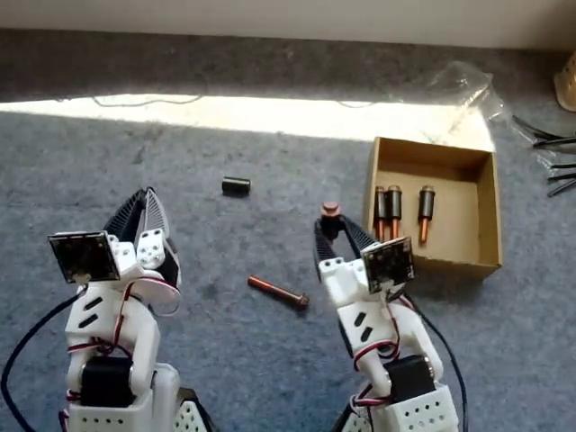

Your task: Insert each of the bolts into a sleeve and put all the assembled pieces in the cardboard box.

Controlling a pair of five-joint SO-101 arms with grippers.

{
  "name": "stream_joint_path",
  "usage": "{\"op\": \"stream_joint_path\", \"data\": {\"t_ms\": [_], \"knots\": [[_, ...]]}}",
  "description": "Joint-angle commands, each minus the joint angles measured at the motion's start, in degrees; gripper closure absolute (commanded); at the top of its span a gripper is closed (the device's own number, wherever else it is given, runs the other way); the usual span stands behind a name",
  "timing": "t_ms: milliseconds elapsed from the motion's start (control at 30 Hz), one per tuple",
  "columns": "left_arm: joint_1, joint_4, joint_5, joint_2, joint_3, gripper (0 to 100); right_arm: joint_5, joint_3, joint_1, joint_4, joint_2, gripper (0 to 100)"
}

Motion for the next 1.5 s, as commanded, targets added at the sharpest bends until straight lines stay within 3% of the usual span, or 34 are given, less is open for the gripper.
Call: {"op": "stream_joint_path", "data": {"t_ms": [0, 167, 367, 567, 967, 1467], "knots": [[-1.1, -0.6, 0.4, -0.1, 2.9, 96, 2.6, -4.1, 8.4, 0.4, -0.7, 99.3], [-2.3, -1.1, 0.4, -0.2, 6.0, 99, 2.6, -9.7, 15.1, 6.5, -0.7, 99.3], [-9.5, -5.2, 0.6, -0.2, 10.9, 99, 2.6, -20.2, 17.9, 12.3, 4.8, 99.3], [-12.0, -12.5, 0.5, -0.2, 16.9, 99, 3.0, -32.0, 18.0, 12.5, 30.0, 99.3], [-11.7, -12.6, 0.4, -0.1, 16.9, 99, 3.0, -60.0, 26.7, 12.5, 78.5, 99.3], [-11.7, -12.5, 0.4, 0.0, 16.9, 99, 3.0, -79.7, 28.3, 12.5, 112.5, 99.2]]}}
